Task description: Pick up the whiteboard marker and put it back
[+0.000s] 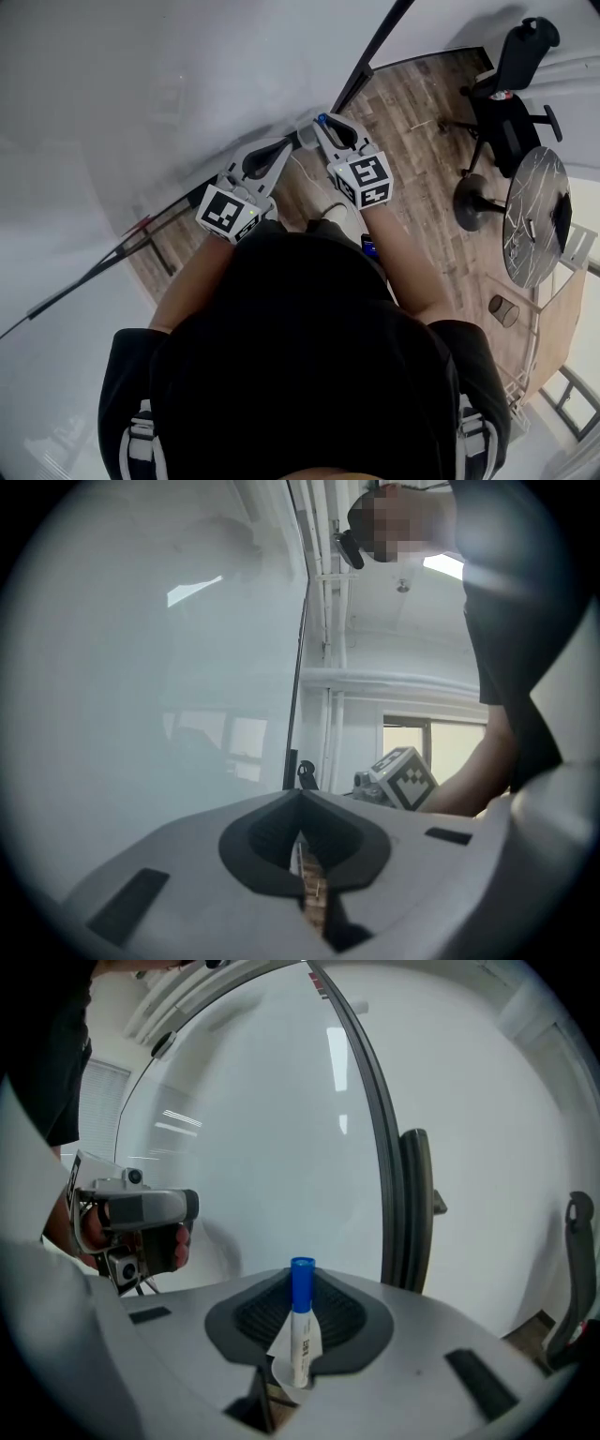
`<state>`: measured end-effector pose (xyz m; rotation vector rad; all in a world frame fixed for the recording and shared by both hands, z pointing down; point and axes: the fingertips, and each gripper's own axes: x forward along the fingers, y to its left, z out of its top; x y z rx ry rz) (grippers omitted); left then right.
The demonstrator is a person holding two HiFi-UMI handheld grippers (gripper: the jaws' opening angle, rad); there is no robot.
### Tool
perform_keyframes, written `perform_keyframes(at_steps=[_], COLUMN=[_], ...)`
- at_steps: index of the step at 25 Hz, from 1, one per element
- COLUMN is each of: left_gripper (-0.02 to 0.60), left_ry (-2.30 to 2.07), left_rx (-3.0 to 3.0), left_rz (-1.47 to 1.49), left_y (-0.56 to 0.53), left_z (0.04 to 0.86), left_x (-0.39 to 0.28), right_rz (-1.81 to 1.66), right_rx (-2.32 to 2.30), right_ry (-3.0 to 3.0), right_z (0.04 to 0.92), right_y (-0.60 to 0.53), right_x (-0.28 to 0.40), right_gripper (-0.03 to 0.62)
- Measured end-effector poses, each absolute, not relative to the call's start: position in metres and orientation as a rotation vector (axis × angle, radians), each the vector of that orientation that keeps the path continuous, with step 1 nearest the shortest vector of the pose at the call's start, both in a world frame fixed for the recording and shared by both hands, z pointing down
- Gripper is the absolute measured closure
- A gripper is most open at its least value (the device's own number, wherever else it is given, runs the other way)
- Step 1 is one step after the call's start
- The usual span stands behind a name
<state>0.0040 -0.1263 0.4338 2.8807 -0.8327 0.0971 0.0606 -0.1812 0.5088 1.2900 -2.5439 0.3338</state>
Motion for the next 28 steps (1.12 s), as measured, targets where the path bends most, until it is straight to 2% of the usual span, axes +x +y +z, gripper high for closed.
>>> perform_keyframes(at_steps=[18,28], left_gripper=[0.578,0.578], left_ry=[-0.731,-0.684], left_rx=[2.963,2.979], left_rz=[0.061,0.053], left_y=[-0.117,-0.104], left_z=[0.389,0.364], left_x=[0.016,0.020], right_rz=[0.298,0.242], right_rx=[1.353,1.318], right_ry=[-2.698,-2.763], right_z=[0.388,0.355], right_y=[-0.146,-0.114], right_x=[0.072,0.080], right_gripper=[0.531,0.531])
